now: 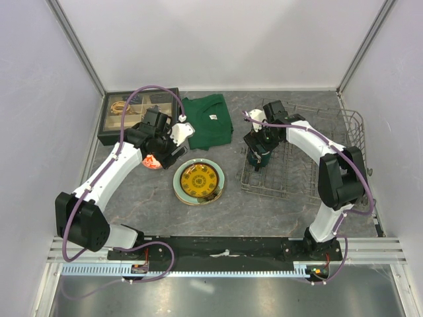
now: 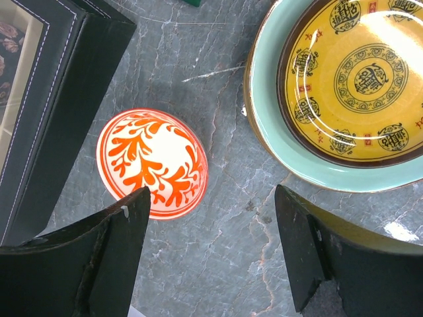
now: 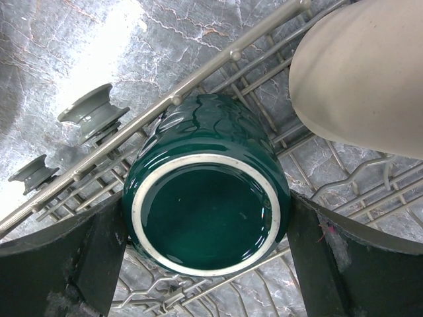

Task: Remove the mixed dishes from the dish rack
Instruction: Pick up the cup from the dish rack.

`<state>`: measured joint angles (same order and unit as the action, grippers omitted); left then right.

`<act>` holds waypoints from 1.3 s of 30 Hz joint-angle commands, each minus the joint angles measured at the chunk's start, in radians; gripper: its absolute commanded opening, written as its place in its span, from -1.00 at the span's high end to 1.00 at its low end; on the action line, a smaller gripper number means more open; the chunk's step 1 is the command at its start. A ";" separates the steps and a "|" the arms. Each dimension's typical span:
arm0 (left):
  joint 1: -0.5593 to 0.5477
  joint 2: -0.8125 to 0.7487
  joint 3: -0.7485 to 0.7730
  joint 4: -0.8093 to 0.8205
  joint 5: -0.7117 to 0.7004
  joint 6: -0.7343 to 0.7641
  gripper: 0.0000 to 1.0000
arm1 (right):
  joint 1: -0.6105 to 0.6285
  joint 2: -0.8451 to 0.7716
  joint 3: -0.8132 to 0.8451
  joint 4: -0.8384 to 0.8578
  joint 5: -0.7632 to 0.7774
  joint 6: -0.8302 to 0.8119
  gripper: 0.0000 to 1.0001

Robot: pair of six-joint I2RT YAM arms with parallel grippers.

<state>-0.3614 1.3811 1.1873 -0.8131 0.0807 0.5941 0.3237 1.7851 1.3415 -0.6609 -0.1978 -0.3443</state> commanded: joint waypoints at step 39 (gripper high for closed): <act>-0.004 -0.007 -0.022 0.020 -0.006 -0.007 -0.62 | 0.014 0.011 0.008 -0.042 0.004 -0.038 0.13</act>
<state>-0.3614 1.3811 1.1637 -0.8124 0.0803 0.5945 0.3256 1.7874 1.3178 -0.6266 -0.2024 -0.3599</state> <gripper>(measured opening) 0.818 0.955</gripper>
